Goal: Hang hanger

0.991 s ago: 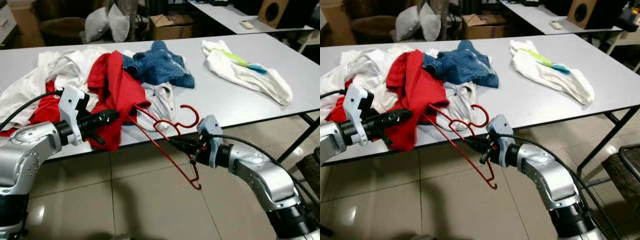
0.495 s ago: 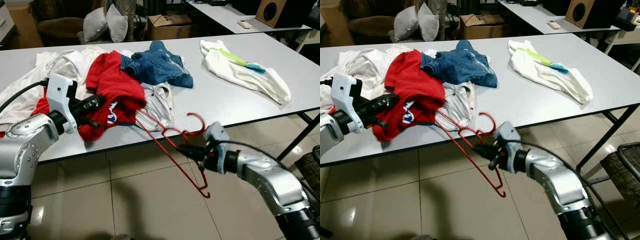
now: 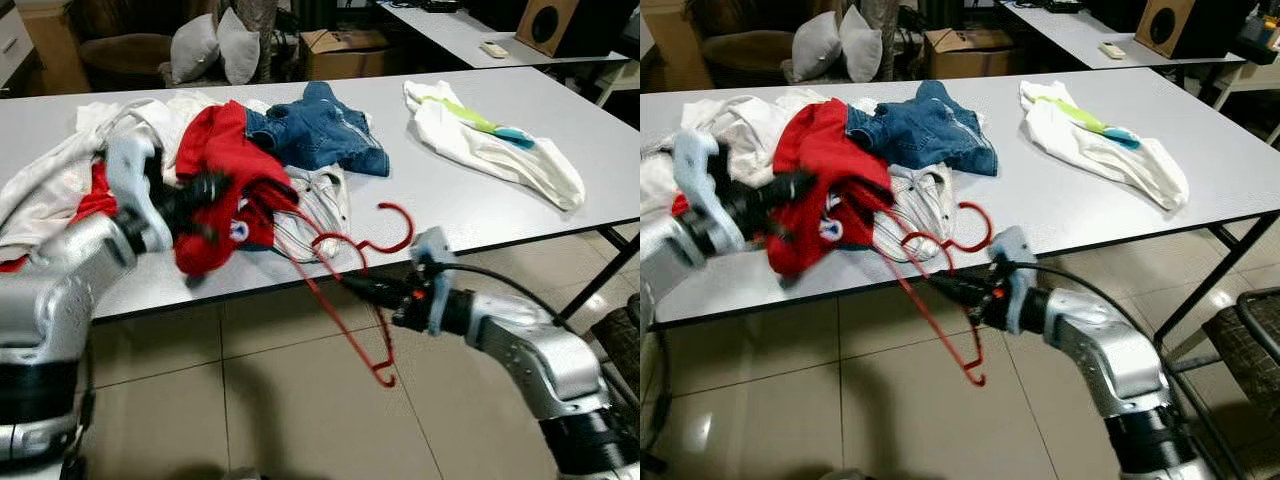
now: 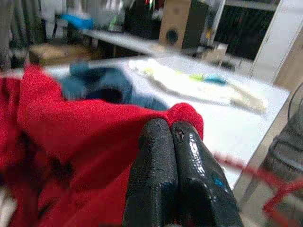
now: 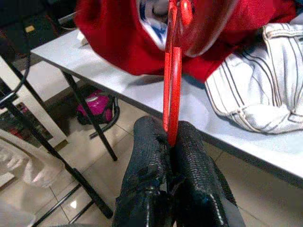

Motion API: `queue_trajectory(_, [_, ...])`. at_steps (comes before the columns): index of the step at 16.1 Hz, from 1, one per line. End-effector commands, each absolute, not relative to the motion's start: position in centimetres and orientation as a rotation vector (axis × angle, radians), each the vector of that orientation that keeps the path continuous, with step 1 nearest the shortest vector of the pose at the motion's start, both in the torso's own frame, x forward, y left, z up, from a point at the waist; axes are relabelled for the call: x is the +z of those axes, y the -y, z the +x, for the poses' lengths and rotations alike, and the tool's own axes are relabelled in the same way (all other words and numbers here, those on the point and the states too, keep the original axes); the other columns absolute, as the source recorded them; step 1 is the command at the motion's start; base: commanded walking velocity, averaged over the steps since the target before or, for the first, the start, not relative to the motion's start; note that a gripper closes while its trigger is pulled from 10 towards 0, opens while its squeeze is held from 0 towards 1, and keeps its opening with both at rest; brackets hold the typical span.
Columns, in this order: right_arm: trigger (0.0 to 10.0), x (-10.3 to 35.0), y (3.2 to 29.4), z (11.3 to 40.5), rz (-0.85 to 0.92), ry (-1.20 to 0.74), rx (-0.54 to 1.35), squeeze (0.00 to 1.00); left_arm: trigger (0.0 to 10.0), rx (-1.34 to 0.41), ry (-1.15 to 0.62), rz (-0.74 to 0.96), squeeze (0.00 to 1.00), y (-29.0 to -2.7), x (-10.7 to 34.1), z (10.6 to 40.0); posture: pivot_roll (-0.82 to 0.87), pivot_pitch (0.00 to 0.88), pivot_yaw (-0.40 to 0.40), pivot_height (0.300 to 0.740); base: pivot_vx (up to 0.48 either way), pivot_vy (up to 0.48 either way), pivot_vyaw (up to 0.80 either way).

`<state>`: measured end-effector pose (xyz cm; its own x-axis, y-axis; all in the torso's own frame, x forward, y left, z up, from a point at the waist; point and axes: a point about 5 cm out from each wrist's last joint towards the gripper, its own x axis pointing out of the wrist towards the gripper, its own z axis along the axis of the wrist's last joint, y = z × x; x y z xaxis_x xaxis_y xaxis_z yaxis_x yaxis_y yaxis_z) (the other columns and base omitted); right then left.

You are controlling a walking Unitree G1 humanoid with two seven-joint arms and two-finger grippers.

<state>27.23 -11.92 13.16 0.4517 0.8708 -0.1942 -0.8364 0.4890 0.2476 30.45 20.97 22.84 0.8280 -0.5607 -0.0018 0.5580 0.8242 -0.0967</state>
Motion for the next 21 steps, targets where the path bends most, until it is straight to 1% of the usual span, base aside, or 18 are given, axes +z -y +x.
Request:
queue_trajectory(1, [10.0, 13.6, 12.1, 27.7, 0.106, -0.301, 1.055, 0.00, 0.0, -0.624, -0.003, -0.102, 0.00, -20.8, 23.8, 30.2, -0.06, 0.000, -0.020, 0.740, 0.000, 0.000, 0.00])
queue_trajectory(3, [10.0, 14.2, 12.1, 28.1, 0.132, -0.273, 1.042, 0.00, 0.0, -0.709, -0.079, -0.076, 0.00, -20.3, 23.1, 29.2, -0.05, 0.000, -0.023, 0.740, 0.000, 0.000, 0.00])
queue_trajectory(4, [10.0, 14.3, 12.1, 28.1, 0.140, -0.265, 1.045, 0.00, 0.0, -0.715, -0.147, -0.020, 0.00, -20.3, 22.1, 28.9, -0.05, 0.000, -0.025, 0.740, 0.000, 0.000, 0.00])
queue_trajectory(6, [10.0, 14.3, 12.2, 27.7, 0.134, -0.265, 1.069, 0.00, 0.0, -0.596, -0.256, 0.121, 0.00, -21.5, 19.7, 29.3, -0.05, 0.000, -0.027, 0.740, 0.000, 0.000, 0.00])
queue_trajectory(7, [10.0, 14.1, 12.2, 27.4, 0.124, -0.279, 1.083, 0.00, 0.0, -0.531, -0.272, 0.143, 0.00, -21.9, 19.2, 29.7, -0.05, 0.000, -0.027, 0.740, 0.000, 0.000, 0.00])
queue_trajectory(9, [10.0, 13.4, 12.5, 26.7, 0.088, -0.329, 1.103, 0.00, 0.0, -0.474, -0.283, 0.168, 0.00, -22.3, 18.8, 30.0, -0.05, 0.000, -0.030, 0.740, 0.000, 0.000, 0.00])
queue_trajectory(10, [10.0, 12.7, 12.8, 26.4, 0.065, -0.373, 1.103, 0.00, 0.0, -0.502, -0.272, 0.134, 0.00, -21.9, 18.9, 29.8, -0.05, 0.000, -0.032, 0.740, 0.000, 0.000, 0.00])
queue_trajectory(11, [10.0, 12.2, 13.0, 26.5, 0.050, -0.397, 1.076, 0.00, 0.0, -0.559, -0.251, 0.047, 0.00, -21.2, 19.2, 29.6, -0.05, 0.000, -0.032, 0.740, 0.000, 0.000, 0.00])
queue_trajectory(13, [10.0, 12.3, 13.1, 26.7, 0.060, -0.396, 1.062, 0.00, 0.0, -0.665, -0.225, -0.073, 0.00, -20.3, 19.5, 28.9, -0.06, 0.000, -0.032, 0.740, 0.000, 0.000, 0.00])
queue_trajectory(14, [10.0, 12.1, 13.2, 26.7, 0.044, -0.420, 1.052, 0.00, 0.0, -0.694, -0.184, -0.140, 0.00, -20.0, 20.0, 28.8, -0.06, 0.000, -0.034, 0.740, 0.000, 0.000, 0.00])
queue_trajectory(15, [10.0, 11.9, 13.3, 26.7, 0.037, -0.430, 1.046, 0.00, 0.0, -0.703, -0.170, -0.161, 0.00, -20.0, 20.2, 28.8, -0.06, 0.000, -0.034, 0.740, 0.000, 0.000, 0.00])
queue_trajectory(16, [10.0, 11.3, 13.7, 26.7, 0.003, -0.472, 1.021, 0.00, 0.0, -0.696, -0.109, -0.239, 0.00, -20.0, 21.1, 29.0, -0.06, 0.000, -0.034, 0.740, 0.000, 0.000, 0.00])
queue_trajectory(17, [10.0, 10.9, 14.1, 26.5, -0.026, -0.495, 1.013, 0.00, 0.0, -0.659, -0.062, -0.296, 0.00, -20.7, 21.8, 29.3, -0.06, 0.000, -0.040, 0.740, 0.000, 0.000, 0.00])
queue_trajectory(20, [10.0, 11.6, 14.4, 26.2, -0.013, -0.462, 1.030, 0.00, 0.0, -0.597, -0.072, -0.296, 0.00, -21.6, 21.6, 29.6, -0.06, 0.000, -0.038, 0.740, 0.000, 0.000, 0.00])
queue_trajectory(21, [10.0, 12.8, 14.9, 25.9, 0.005, -0.401, 1.057, 0.00, 0.0, -0.556, -0.106, -0.273, 0.00, -21.9, 21.0, 29.8, -0.07, 0.000, -0.031, 0.740, 0.000, 0.000, 0.00])
